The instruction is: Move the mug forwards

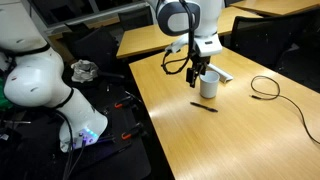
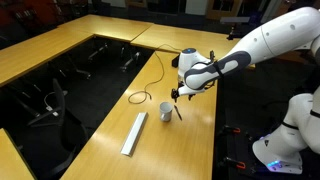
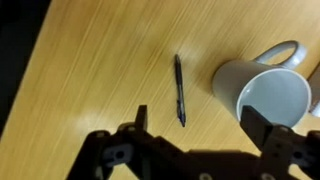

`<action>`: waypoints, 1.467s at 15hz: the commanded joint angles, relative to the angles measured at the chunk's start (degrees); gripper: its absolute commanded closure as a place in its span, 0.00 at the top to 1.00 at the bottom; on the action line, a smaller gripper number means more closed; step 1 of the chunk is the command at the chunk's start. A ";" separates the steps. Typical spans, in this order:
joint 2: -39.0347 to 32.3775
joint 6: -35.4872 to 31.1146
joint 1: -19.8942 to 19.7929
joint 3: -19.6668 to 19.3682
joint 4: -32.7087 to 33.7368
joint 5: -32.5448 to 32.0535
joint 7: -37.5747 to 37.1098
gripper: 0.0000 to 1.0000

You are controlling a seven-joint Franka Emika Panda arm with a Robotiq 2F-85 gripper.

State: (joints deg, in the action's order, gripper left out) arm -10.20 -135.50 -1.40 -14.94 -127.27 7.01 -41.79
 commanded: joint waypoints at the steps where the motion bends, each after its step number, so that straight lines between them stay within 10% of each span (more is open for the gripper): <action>1: 0.05 0.12 -1.42 1.40 0.11 -0.38 -0.24 1.00; 13: 0.05 0.12 -1.42 1.40 0.11 -0.38 -0.24 1.00; 22: -13.21 -8.28 0.30 3.42 9.56 -0.23 -0.51 1.00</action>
State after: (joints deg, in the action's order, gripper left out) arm -18.98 -141.24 -1.67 -11.21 -121.66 7.13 -40.70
